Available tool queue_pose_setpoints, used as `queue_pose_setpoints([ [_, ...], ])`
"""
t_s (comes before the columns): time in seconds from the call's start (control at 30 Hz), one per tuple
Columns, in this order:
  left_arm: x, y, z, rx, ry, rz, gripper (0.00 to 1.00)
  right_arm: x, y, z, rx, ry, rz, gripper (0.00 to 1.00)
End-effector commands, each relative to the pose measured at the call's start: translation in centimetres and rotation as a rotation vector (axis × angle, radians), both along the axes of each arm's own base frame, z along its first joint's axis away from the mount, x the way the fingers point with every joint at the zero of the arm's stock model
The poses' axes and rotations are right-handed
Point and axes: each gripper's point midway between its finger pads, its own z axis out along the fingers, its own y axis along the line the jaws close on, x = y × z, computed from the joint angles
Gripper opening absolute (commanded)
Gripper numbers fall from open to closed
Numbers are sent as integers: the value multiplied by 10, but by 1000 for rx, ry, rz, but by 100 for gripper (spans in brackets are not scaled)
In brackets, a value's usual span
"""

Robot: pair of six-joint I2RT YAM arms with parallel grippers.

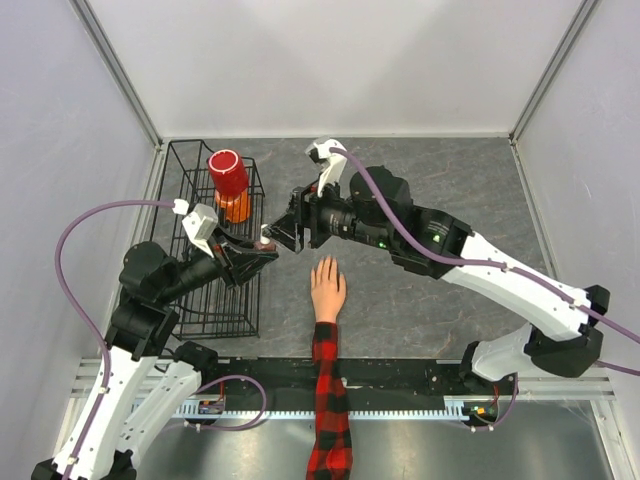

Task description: Paint the nails

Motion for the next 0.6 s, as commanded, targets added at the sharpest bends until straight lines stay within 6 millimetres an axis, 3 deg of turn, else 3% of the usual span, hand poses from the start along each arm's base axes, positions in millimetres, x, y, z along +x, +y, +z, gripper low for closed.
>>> queue_pose_setpoints([
  [0.0, 0, 0, 18, 0, -76, -11, 2, 16, 6, -10, -54, -16, -69, 64],
  [0.13, -3, -3, 20, -7, -85, -36, 2, 19, 17, -14, -67, -19, -53, 63],
  [0.23, -4, -3, 18, -5, -90, -41, 2, 18, 25, -19, -74, -8, -27, 54],
  [0.27, -4, -4, 17, -4, -89, -46, 2, 17, 26, -20, -76, -6, -17, 41],
  [0.33, -5, -4, 18, -12, -98, -52, 2, 17, 27, -21, -79, -6, -15, 26],
  [0.37, -6, -5, 17, -13, -94, -60, 2, 16, 27, -23, -83, -6, -13, 10],
  [0.4, -7, -6, 16, -18, -87, -68, 2, 10, 27, -21, -78, -4, 21, 1],
  [0.47, -15, -11, 17, -25, -83, -124, 2, 2, 27, -24, -88, -32, 75, 0],
  [0.53, -26, -16, 17, -46, -54, -192, 2, -26, 29, -22, -74, -57, 252, 0],
  [0.57, -41, -21, 23, -60, -81, -290, 2, -36, 31, -26, -74, -129, 350, 0],
])
